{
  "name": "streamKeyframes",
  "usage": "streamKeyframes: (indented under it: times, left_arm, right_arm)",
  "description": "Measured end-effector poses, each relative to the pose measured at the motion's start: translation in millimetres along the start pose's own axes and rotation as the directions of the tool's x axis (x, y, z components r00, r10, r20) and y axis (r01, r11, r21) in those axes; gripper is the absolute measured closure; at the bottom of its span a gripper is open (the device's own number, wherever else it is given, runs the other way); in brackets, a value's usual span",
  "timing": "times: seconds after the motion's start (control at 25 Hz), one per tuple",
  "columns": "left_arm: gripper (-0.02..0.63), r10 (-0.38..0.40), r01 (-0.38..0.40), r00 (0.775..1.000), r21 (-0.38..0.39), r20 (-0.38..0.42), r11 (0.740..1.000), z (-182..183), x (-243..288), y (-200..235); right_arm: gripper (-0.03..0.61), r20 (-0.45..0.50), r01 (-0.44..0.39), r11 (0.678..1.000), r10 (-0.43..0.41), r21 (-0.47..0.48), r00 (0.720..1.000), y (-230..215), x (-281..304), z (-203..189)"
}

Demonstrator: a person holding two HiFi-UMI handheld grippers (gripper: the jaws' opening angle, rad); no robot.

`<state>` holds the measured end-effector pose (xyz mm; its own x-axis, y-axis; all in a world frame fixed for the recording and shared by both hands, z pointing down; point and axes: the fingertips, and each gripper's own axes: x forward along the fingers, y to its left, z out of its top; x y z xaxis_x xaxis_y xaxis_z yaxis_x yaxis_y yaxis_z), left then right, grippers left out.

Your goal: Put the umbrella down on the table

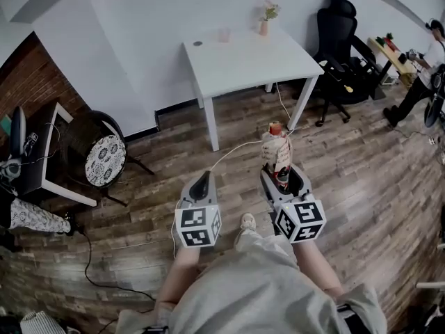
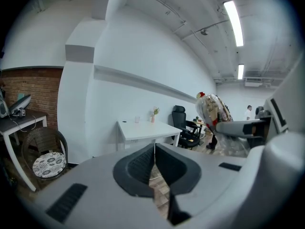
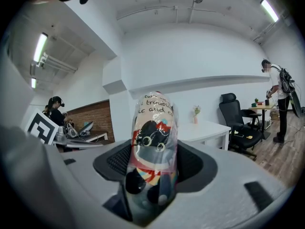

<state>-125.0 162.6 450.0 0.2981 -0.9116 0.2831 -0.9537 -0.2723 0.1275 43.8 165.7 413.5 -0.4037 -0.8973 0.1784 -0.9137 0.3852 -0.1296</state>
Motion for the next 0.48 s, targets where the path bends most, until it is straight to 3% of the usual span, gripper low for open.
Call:
streamKeyframes:
  times: [0.48]
  left_arm:
    - [0.604,0.037,-0.038,0.999,-0.019,-0.003,0.999,49,122,0]
  right_arm:
    - [0.310,-0.012,-0.055,0.998,0.055,-0.011,0.998,-81,103,40]
